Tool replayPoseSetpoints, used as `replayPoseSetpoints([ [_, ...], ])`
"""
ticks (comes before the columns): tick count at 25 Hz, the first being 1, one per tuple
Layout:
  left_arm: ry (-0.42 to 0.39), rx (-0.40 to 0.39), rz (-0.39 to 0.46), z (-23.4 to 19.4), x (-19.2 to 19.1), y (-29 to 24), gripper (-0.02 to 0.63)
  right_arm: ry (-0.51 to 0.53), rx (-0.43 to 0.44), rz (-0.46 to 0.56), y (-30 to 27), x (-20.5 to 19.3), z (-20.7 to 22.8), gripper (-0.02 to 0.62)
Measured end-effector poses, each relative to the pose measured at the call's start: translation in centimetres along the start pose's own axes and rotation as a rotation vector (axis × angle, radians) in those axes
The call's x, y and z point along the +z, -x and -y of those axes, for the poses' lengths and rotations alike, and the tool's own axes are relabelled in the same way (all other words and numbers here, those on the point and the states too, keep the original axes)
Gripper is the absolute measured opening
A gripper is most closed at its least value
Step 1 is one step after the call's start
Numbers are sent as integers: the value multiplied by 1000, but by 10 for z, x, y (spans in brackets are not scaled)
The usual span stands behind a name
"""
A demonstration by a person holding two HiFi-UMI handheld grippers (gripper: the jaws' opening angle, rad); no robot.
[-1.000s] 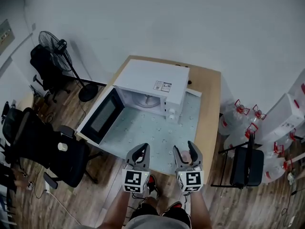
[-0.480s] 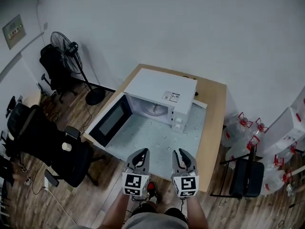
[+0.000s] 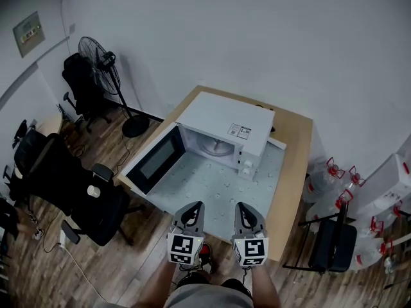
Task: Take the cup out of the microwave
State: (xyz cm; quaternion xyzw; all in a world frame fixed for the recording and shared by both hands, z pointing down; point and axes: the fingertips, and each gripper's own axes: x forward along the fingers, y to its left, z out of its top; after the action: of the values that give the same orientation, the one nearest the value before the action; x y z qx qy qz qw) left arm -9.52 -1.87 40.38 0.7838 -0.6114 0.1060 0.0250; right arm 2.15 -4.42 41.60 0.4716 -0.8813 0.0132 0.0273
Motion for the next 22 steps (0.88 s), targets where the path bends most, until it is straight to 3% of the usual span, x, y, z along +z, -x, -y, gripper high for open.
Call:
replayPoseSetpoints([
  [22,6,2,-3,-6,-2,-7,24,6,0,-12,-9,-3,3,18],
])
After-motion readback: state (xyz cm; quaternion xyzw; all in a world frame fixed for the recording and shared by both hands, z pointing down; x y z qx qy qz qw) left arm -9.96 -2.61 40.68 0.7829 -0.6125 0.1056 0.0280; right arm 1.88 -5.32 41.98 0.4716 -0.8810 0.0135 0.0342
